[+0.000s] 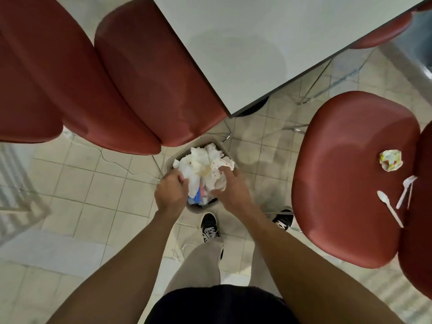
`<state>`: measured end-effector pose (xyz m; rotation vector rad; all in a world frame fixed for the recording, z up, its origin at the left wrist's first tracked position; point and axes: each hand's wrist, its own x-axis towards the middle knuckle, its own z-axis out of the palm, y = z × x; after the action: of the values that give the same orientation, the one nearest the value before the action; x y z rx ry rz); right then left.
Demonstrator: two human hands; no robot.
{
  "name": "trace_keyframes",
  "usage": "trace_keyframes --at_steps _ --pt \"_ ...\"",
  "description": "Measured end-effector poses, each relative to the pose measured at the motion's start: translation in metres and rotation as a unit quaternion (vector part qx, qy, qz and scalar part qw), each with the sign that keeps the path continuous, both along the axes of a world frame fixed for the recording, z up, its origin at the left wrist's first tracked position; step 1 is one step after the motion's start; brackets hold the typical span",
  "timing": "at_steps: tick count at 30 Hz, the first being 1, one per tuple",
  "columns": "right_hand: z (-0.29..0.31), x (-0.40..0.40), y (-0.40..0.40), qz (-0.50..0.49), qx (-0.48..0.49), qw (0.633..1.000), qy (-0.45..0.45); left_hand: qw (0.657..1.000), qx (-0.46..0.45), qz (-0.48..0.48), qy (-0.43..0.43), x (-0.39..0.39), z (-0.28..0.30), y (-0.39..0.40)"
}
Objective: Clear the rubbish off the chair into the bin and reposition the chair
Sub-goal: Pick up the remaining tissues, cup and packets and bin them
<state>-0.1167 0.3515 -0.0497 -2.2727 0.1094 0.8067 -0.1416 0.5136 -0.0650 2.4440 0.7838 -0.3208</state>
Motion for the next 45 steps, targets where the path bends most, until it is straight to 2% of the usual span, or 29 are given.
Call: trace_keyframes --at_steps 4,7,11,17,22,34,45 --pt "-0.021 -0.005 0.013 0.047 -0.034 0.998 0.029 0.999 0.004 -0.044 -0.003 -0.007 -0.021 -0.009" --pt "-0.031 -0.009 0.016 0.070 -0.078 0.993 0.047 0.992 0.038 -0.107 0.047 -0.011 -0.030 -0.013" --pt "-0.033 -0.008 0.010 0.084 -0.092 0.990 0.068 0.992 0.022 -0.085 0.093 -0.010 -0.027 -0.010" --pt "-0.020 -0.001 -0.007 0.041 -0.085 0.995 0.036 0.995 0.022 -0.068 0.068 0.000 0.002 -0.010" --pt "-0.002 0.008 -0.032 0.019 -0.076 0.997 0.009 0.995 0.004 -0.096 0.037 0.019 0.020 -0.034" --pt "0.025 0.029 -0.153 -0.061 -0.060 0.996 -0.019 0.977 -0.016 -0.212 0.023 0.071 0.056 -0.148" --pt "0.007 0.038 -0.324 -0.181 -0.098 0.979 -0.007 0.941 -0.035 -0.335 0.030 0.129 0.043 -0.315"
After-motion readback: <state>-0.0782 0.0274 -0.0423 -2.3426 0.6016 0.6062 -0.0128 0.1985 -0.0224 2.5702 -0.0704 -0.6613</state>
